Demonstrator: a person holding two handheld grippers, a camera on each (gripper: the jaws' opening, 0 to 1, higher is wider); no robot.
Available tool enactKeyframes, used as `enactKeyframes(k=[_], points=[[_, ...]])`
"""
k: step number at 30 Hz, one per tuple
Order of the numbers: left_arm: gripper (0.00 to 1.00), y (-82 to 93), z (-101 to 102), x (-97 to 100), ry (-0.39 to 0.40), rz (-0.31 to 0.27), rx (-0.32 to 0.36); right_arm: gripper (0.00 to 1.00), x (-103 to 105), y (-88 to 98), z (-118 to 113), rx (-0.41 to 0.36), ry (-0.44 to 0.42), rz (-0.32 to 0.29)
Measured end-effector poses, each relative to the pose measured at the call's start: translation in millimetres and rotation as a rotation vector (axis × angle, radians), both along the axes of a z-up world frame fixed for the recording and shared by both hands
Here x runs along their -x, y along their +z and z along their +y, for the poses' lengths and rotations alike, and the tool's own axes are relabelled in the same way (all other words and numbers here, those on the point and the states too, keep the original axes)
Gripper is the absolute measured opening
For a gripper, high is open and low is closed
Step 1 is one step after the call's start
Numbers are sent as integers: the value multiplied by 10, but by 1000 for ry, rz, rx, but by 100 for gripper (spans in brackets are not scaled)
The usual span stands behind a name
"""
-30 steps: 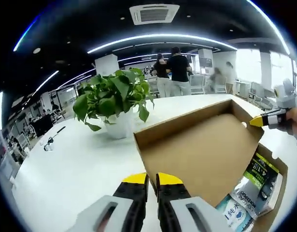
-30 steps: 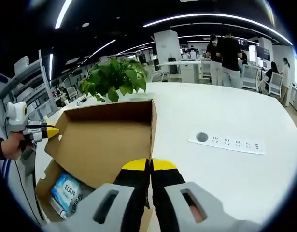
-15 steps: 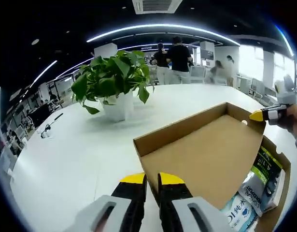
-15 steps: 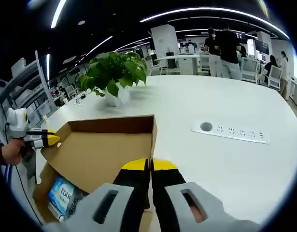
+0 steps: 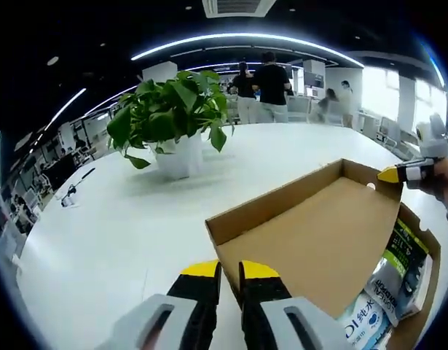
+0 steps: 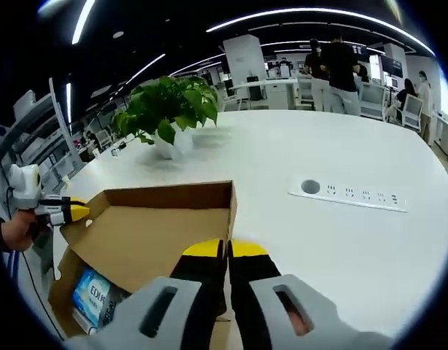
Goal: Operate the shoe box by opening the lid, removing the specified soft item, and placing it in the target area until the item is outside and the box remains undamaged.
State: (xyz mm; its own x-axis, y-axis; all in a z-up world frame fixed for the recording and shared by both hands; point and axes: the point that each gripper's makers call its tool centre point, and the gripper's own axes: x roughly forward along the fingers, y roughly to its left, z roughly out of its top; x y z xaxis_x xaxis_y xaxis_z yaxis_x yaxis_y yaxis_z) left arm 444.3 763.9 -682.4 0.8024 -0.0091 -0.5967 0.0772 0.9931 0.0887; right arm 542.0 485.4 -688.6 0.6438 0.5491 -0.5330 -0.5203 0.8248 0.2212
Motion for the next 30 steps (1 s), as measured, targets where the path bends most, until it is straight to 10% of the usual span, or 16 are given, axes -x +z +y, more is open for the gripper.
enactKeyframes(k=[21,30], points=[[7,-120,-35,-29,-56,30,-39,4,42,-139,-62,31,-15,52],[12,-32,-30,-3,-22,-14,51,12,108,-104,-187,51,-27,55]])
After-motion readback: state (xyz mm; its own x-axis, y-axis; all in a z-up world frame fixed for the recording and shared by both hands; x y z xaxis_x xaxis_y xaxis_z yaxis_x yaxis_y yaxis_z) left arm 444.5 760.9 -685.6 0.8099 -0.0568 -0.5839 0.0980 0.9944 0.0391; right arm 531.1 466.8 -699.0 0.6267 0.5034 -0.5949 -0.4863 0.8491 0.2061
